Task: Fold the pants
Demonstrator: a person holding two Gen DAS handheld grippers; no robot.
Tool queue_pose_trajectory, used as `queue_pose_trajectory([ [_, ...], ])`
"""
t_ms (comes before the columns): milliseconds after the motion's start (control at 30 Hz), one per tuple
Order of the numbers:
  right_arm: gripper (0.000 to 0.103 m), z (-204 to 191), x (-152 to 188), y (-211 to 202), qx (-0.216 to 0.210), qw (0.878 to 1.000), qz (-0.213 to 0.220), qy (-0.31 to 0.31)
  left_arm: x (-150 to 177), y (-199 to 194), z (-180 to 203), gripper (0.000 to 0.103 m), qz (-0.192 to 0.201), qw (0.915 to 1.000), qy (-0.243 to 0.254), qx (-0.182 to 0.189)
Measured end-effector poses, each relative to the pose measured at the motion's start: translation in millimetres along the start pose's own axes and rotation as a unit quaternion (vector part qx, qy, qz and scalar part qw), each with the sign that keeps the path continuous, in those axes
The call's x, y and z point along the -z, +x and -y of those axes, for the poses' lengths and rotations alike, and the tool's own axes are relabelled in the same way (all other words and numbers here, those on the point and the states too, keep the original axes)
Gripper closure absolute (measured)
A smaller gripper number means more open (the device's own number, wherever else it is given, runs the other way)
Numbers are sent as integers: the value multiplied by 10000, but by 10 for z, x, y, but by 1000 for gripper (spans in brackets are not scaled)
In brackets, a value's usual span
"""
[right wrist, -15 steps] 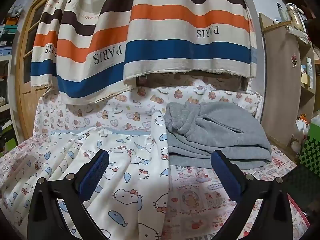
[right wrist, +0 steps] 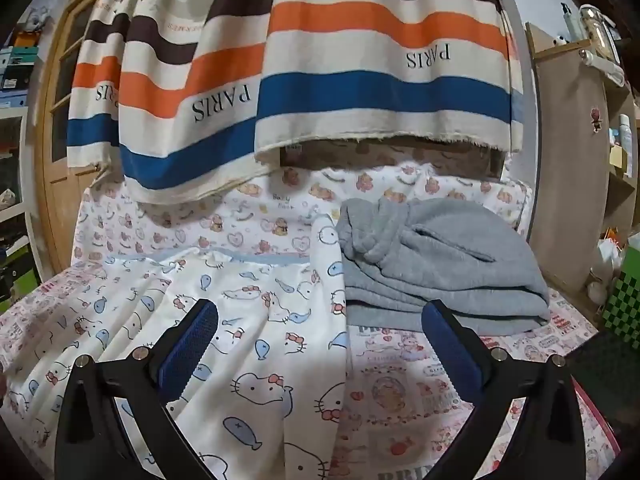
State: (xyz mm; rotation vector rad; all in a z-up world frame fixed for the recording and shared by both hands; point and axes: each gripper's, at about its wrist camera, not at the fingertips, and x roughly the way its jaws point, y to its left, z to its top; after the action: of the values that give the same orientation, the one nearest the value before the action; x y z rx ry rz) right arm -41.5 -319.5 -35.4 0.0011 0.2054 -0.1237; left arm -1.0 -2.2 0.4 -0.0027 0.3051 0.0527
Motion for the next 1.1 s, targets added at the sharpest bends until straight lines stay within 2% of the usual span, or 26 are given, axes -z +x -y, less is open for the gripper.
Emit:
queue_pose_trajectory([
  [233,0,11,-12,-11,-2,10000,3,0,-8,-12,-39,0,8,9999,-49,-118],
  [533,0,28,-17,-10,-96,10000,10,-15,-8,-12,0,0,16,10000,17,63],
  [667,0,29,-19,-7,-111,9999,6,-20,-10,-8,-8,0,34,10000,-35,0],
  [1100,0,29,-9,-17,-94,10000,22,-11,7,-16,58,0,47,9984,148,540],
])
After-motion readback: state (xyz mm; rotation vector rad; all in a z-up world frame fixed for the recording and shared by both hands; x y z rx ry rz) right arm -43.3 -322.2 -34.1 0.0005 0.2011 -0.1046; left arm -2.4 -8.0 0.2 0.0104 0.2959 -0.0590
